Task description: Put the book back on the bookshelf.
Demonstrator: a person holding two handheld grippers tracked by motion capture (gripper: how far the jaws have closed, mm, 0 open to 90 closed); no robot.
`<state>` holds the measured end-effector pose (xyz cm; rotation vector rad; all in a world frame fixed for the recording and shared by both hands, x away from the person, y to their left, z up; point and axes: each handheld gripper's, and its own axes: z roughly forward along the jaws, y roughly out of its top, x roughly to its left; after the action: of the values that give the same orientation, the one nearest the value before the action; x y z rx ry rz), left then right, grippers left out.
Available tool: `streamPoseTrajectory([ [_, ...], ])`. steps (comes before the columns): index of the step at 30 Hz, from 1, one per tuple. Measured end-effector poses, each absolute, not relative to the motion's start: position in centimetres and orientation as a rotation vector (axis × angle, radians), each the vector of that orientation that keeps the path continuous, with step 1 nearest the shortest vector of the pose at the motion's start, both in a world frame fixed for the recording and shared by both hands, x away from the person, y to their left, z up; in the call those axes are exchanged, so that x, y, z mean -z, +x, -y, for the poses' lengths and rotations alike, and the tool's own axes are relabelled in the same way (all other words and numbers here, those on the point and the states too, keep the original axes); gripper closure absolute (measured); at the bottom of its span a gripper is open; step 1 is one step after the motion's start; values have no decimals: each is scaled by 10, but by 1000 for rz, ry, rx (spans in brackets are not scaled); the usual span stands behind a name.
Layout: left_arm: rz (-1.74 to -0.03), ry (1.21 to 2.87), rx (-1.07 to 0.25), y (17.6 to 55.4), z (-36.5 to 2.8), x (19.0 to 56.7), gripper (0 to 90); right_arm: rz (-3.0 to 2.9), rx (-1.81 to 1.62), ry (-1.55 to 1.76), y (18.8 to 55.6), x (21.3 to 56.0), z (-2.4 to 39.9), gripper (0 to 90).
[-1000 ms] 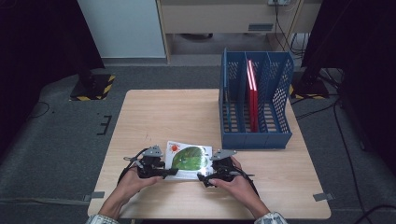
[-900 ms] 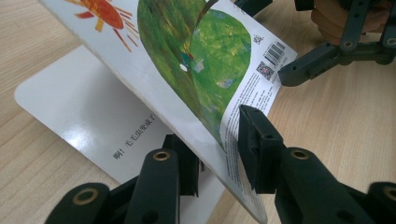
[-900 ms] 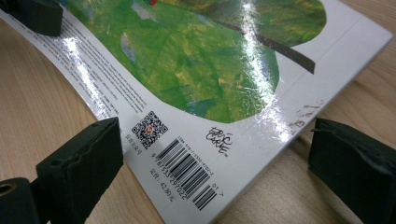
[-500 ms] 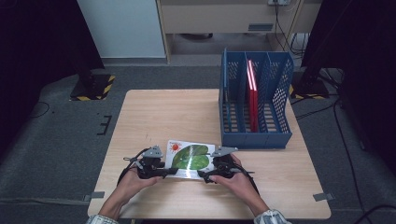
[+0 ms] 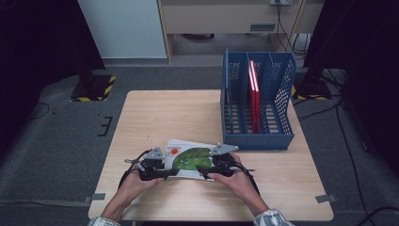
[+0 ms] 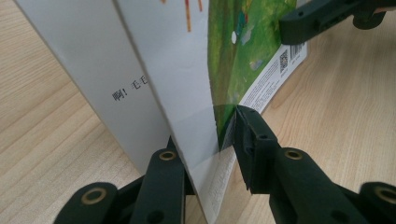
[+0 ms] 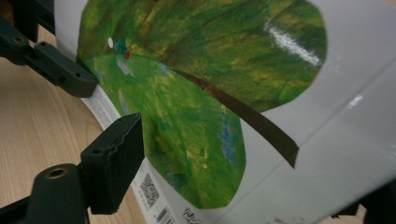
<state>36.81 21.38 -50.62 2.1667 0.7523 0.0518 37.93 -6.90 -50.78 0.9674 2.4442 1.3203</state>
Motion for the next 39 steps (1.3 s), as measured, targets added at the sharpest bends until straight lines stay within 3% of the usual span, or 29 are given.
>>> streamPoseTrajectory([
  [22, -769, 2155, -193, 370, -211, 509, 695, -2424, -1365, 928, 385, 483, 75, 314],
  [39, -817, 2140, -253, 370, -211, 512, 552, -2431, -1379, 811, 379, 463, 73, 339],
])
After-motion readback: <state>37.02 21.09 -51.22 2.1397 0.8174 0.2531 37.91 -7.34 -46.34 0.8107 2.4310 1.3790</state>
